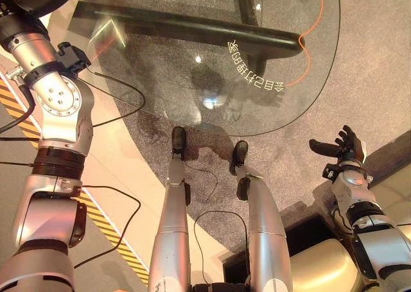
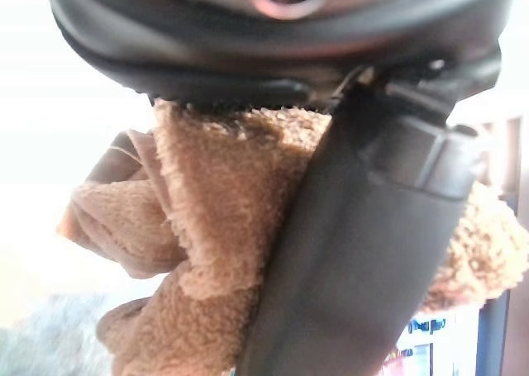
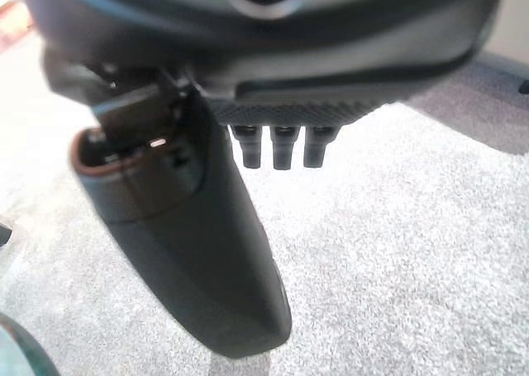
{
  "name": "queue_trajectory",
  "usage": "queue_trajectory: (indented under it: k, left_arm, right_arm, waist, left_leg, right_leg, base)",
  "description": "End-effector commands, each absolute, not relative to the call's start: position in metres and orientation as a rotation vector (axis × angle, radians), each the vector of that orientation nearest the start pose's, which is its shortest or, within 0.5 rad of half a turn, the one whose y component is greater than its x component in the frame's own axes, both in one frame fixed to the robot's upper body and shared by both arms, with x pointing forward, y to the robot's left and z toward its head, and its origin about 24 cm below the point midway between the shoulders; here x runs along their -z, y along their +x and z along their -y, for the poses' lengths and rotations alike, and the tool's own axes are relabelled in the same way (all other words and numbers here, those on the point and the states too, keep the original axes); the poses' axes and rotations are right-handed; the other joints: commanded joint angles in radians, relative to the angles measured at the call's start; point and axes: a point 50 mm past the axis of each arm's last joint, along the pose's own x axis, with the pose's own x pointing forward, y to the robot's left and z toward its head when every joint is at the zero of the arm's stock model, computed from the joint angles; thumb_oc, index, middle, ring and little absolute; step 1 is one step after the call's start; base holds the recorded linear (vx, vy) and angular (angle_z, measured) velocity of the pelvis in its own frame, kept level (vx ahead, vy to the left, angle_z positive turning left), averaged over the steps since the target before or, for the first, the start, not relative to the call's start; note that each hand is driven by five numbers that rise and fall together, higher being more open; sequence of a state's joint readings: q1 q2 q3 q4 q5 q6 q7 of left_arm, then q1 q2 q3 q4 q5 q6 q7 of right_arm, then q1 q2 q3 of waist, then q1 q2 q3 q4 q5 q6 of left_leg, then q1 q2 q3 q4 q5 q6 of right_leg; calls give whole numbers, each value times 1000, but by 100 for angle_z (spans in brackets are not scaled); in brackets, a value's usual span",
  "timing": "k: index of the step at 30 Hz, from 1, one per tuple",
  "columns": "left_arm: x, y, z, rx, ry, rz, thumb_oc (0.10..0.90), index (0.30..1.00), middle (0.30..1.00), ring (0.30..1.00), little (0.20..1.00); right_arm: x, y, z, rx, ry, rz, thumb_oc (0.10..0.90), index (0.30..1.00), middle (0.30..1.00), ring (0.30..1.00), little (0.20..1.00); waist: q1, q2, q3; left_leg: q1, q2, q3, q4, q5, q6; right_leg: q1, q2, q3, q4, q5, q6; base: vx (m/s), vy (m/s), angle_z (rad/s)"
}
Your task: Wipe the table with a cloth and put it in the basket.
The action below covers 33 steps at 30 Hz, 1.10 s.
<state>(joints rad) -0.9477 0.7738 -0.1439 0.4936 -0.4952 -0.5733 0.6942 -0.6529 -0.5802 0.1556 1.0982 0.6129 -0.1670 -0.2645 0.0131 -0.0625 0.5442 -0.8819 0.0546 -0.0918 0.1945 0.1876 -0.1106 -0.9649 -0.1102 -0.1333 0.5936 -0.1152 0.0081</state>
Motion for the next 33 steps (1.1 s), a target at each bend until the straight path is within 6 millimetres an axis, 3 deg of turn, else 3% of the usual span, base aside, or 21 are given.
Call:
queue_trajectory:
  k: [1, 11, 21, 33]
  left_arm:
    - [-391, 269, -294, -697, -232, 1489, 100, 300, 300, 300, 200]
    - [-387, 258, -336, -986, -203, 1458, 100, 300, 300, 300, 200]
    - [-388, 255, -361, -1143, -165, 1366, 100, 300, 300, 300, 200]
    - [-377, 269, -388, -1213, 52, 1045, 100, 300, 300, 300, 200]
  right_arm:
    - [-55, 310, 350, 674, -76, -175, 800, 900, 900, 900, 900]
    - [-51, 305, 355, 663, -87, -190, 800, 900, 900, 900, 900]
    - [-49, 301, 359, 650, -101, -197, 800, 900, 900, 900, 900]
    - [-49, 297, 364, 643, -108, -204, 800, 900, 900, 900, 900]
  waist:
    - [-4, 33, -24]
    - [-1, 32, -24]
    - [-7, 31, -24]
    - [-15, 27, -24]
  left_leg:
    - [-7, -53, 94, 201, -187, 81]
    - [-10, -50, 87, 212, -188, 80]
    - [-19, -47, 86, 227, -189, 79]
    - [-25, -39, 87, 232, -185, 79]
  right_leg:
    - [122, 64, 1, -207, 77, 31]
    - [126, 68, 1, -197, 68, 27]
    - [122, 70, 3, -186, 62, 24]
    - [117, 77, 6, -177, 65, 26]
  base:
    - [0, 0, 0]
    - [0, 0, 0]
    - [0, 0, 0]
    - [0, 0, 0]
